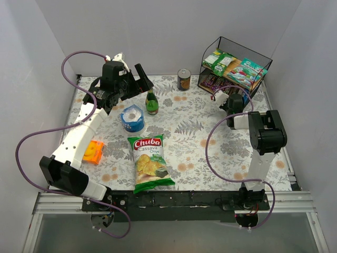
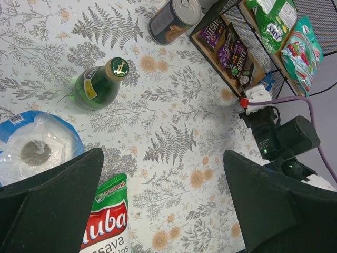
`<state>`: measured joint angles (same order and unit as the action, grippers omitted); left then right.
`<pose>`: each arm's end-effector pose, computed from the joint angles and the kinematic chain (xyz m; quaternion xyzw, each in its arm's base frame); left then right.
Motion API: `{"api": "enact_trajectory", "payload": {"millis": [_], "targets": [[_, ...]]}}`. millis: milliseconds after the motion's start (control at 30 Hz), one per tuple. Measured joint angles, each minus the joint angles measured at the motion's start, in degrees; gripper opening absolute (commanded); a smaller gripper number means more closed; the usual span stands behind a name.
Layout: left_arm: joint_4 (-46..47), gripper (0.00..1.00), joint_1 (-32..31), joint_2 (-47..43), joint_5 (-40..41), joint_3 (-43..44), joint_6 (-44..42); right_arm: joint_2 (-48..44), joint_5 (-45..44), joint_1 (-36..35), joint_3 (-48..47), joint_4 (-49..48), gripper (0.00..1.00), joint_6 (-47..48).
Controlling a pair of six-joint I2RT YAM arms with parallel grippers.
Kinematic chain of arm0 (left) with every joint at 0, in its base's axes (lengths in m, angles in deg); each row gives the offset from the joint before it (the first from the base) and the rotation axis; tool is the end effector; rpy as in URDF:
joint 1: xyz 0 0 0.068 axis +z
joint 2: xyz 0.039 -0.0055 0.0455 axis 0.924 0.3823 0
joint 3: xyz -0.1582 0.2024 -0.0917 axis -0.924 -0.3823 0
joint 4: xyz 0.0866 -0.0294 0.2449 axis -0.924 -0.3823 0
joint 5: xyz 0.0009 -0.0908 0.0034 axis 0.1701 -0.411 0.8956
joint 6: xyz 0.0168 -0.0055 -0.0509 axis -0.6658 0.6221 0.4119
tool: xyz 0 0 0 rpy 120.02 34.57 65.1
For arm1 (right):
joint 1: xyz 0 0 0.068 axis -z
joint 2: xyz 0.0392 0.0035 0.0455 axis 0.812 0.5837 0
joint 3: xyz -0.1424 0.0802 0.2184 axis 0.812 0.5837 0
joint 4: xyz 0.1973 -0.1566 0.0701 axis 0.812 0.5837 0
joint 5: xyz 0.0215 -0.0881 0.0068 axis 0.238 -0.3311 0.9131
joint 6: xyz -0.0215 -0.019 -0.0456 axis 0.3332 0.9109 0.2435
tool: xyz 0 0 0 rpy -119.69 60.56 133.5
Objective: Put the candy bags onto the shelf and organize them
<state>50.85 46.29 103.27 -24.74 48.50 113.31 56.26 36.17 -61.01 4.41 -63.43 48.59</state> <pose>0.2948 -0.1162 0.4122 -0.3647 0.7869 -0.3761 0.3260 0.3982 0.0362 0.1420 -0.3464 0.7440 -0.3406 0.4587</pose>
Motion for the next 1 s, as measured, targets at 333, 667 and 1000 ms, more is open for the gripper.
{"api": "enact_trajectory", "payload": {"millis": [333,667,1000], "targets": [[-0.2,0.98,0.0,0.0,0.0,0.0,0.0,2.9,-1.2,0.5,-4.1,0.9,0.25,-3.0],[-0.2,0.98,0.0,0.0,0.1,0.0,0.0,2.8,-1.9,0.8,-3.6,0.5,0.5,-5.0],[-0.2,0.98,0.0,0.0,0.2,0.0,-0.1,-3.8,-0.8,0.7,3.3,-0.4,0.82,-7.6]]}}
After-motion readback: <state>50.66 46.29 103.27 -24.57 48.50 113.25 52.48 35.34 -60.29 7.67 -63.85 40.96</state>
